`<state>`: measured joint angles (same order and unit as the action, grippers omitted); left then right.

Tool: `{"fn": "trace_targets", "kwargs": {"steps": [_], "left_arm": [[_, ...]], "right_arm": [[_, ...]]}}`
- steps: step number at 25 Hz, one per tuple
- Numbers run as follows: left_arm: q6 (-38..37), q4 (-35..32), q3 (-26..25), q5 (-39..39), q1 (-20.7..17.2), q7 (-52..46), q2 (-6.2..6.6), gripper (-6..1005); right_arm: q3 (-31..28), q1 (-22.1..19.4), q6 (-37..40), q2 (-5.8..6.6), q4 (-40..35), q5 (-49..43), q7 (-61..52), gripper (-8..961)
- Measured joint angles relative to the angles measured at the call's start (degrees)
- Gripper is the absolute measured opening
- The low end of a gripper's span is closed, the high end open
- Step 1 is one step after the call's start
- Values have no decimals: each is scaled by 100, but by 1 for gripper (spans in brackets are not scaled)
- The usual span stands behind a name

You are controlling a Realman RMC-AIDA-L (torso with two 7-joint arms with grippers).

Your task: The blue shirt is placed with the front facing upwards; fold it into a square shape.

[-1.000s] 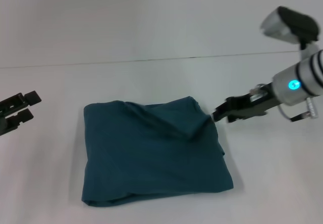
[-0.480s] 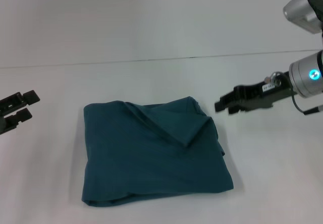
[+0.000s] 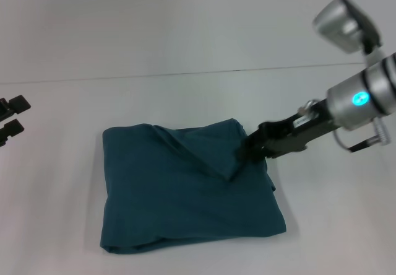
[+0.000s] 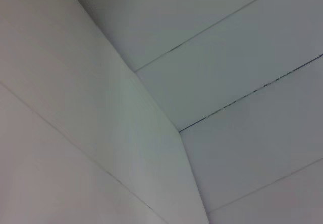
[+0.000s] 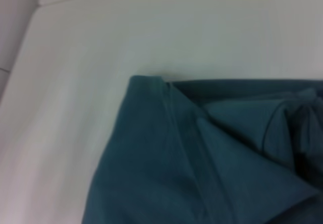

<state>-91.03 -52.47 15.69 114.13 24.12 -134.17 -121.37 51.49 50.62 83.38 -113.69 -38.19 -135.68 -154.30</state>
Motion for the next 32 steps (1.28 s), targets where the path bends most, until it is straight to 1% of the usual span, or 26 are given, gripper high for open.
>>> {"fn": "trace_targets", "kwargs": {"steps": [3, 7, 13, 16, 18, 20, 22, 25, 27, 28, 30, 32], "left_arm": [[5, 0, -31, -31, 3, -28, -2, 769], [7, 0, -32, -41, 30, -43, -1, 769], [53, 71, -18, -41, 42, -22, -15, 768], [68, 75, -12, -41, 37, -21, -21, 768], [68, 77, -4, -41, 37, -21, -24, 767], [65, 78, 6, -43, 33, -22, -26, 767], [66, 79, 8, -45, 28, -26, -26, 768], [73, 80, 10, -47, 46, -32, -27, 769], [78, 80, 15, -48, 71, -33, -23, 768], [80, 80, 17, -49, 77, -34, -19, 767], [80, 80, 21, -49, 89, -38, -14, 767], [80, 80, 19, -49, 92, -45, -8, 768]], "right_arm": [[134, 186, -481, -85, 417, -191, 22, 454], [202, 304, -896, -241, 543, -278, 11, 459], [160, 271, -1477, -492, 561, -213, -19, 466], [88, 195, -1681, -556, 472, -159, -14, 470], [60, 44, -1882, -560, 317, -129, -33, 472], [45, -173, -2019, -536, 65, -130, -116, 475], [25, -484, -2046, -506, -415, -121, -276, 477], [-55, -934, -1924, -493, -1152, 99, -426, 481], [-109, -1087, -1780, -452, -1364, 426, -391, 483], [-120, -1116, -1713, -403, -1372, 561, -365, 485], [-121, -1129, -1621, -322, -1353, 687, -344, 487], [-109, -1101, -1507, -270, -1320, 688, -338, 490]]}}
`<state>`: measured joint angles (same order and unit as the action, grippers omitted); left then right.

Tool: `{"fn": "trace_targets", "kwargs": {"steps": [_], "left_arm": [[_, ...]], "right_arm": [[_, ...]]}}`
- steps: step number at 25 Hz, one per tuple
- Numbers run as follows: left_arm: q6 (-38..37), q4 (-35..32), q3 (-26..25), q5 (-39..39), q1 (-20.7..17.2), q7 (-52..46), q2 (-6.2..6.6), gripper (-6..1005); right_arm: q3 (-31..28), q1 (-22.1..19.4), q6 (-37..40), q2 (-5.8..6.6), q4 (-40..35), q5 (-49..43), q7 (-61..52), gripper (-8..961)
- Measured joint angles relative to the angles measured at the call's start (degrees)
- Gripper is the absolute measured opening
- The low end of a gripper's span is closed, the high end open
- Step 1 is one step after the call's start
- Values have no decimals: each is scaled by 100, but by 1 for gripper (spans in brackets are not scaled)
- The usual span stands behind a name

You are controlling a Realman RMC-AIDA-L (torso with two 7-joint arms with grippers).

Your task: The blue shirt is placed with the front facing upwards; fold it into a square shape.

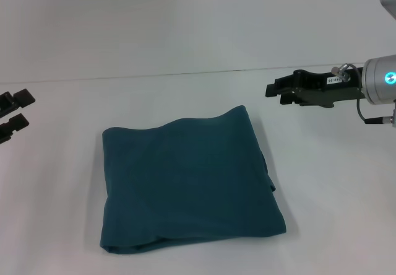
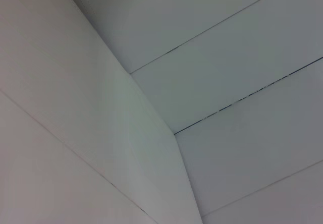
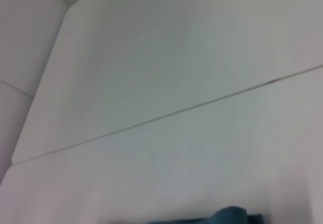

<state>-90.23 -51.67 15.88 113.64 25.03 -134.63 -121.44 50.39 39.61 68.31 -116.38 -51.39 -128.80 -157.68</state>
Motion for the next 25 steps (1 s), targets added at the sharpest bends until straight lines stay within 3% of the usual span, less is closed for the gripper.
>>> {"fn": "trace_targets", "kwargs": {"steps": [6, 9, 12, 15, 17, 20, 25], "left_arm": [[-68, 0, -3, 0, 2, 40, 23, 770], [-452, -3, 22, 13, 18, 677, 87, 771], [-1157, -87, 0, 111, 31, 2160, 166, 773], [-1465, -370, -23, 154, -121, 3340, 144, 774], [-1668, -491, 33, 204, -263, 3619, 125, 774], [-2051, -532, 64, 434, -482, 3933, 68, 776], [-2194, -625, 83, 1115, -712, 4246, -31, 771]], "right_arm": [[-17, 59, 368, 89, -32, 193, 375, 497], [-90, -92, 768, 90, -54, 831, 1723, 501], [-171, -552, 831, -110, -289, 1134, 3708, 504], [-157, -1092, 1196, -316, -562, 1365, 5600, 508], [-120, -1411, 1724, -348, -550, 1600, 6452, 608], [-152, -1721, 2495, -346, -364, 1875, 6791, 759], [-136, -1960, 2968, -344, 175, 2006, 6776, 863]]}}
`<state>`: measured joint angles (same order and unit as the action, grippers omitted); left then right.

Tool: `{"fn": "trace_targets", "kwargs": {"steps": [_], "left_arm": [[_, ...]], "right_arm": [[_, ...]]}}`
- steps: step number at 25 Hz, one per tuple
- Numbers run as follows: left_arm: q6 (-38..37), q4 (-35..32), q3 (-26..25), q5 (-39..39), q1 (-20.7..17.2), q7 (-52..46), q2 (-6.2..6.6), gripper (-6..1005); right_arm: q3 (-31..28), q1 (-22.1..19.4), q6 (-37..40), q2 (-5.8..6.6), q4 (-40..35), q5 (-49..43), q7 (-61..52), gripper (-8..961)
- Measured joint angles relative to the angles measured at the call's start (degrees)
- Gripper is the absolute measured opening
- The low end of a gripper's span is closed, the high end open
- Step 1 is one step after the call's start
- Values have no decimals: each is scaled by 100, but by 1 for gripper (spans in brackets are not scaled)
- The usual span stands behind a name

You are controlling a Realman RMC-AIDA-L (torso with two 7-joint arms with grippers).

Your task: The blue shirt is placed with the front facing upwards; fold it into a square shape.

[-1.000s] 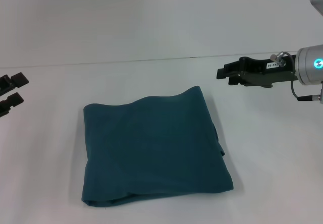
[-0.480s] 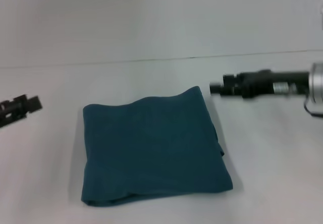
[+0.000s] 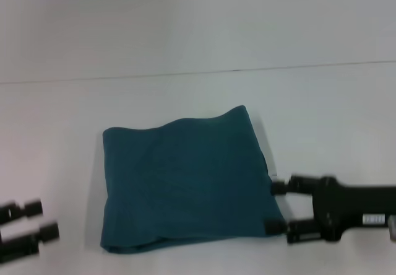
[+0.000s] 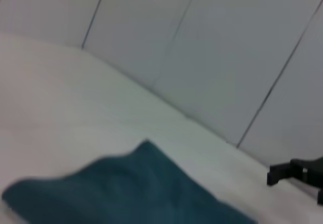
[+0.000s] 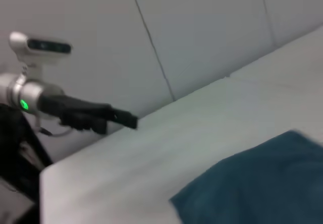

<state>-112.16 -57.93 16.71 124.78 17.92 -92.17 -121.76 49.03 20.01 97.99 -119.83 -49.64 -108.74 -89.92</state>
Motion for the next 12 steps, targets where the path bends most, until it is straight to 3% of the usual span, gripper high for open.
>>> {"fn": "trace_targets", "kwargs": {"steps": [4, 12], "left_arm": [[-17, -11, 157, 426, -21, 126, -43, 768], [79, 33, 738, 564, 17, 316, -131, 767]], "right_arm": [[118, 80, 113, 11, 555, -85, 113, 947], [696, 540, -10, -3, 1243, -134, 306, 938]]}}
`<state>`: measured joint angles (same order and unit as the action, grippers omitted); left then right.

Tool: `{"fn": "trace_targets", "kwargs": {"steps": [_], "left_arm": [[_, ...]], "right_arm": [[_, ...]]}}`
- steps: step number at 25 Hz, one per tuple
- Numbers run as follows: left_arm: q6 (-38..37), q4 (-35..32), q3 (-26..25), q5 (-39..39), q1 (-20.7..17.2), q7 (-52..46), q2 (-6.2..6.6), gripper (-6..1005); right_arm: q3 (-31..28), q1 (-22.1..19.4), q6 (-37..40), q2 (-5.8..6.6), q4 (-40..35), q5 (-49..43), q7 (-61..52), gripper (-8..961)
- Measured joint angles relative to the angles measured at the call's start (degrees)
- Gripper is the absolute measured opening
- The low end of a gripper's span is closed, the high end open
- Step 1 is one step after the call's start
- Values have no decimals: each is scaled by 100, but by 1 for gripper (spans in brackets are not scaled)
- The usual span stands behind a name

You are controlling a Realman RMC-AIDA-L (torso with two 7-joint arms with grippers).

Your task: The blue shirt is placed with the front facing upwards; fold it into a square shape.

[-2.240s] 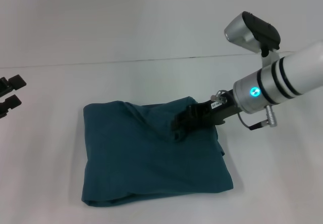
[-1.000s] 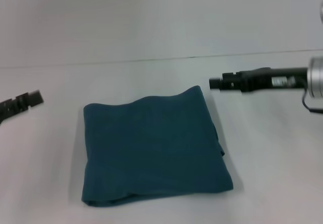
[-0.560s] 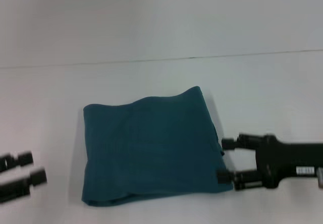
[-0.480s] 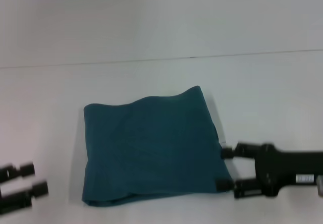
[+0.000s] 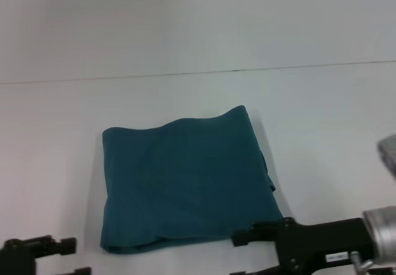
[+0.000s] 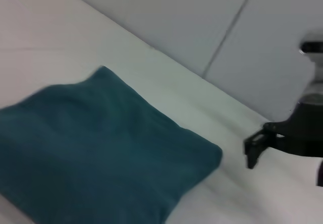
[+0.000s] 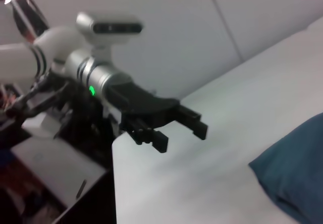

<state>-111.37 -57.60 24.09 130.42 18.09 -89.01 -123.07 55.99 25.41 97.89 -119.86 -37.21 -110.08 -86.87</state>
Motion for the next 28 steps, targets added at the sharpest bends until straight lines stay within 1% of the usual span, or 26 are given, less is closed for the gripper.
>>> {"fn": "trace_targets", "kwargs": {"steps": [1, 4, 6, 10, 17, 21, 28], "left_arm": [[57, 16, 185, -7, 30, 7, -34, 767], [156, 201, 432, -48, 106, 101, -85, 768], [225, 550, 519, -65, 227, 259, -96, 769], [299, 968, 551, -111, 384, 601, -105, 770], [469, 986, 598, -109, 463, 728, -94, 772], [603, 1012, 669, -56, 533, 573, -83, 773], [603, 1013, 693, -54, 559, 526, -77, 774]], "right_arm": [[83, 81, -76, 0, 47, -11, -12, 938], [208, 269, -208, -7, 222, -17, -42, 938], [222, 345, -234, -8, 358, -15, -32, 939], [226, 371, -297, -6, 444, -12, -24, 939], [211, 317, -340, 22, 453, -16, -22, 938], [225, 290, -351, 30, 456, -43, -23, 938], [185, 161, -349, 53, 429, -146, -70, 939]]}}
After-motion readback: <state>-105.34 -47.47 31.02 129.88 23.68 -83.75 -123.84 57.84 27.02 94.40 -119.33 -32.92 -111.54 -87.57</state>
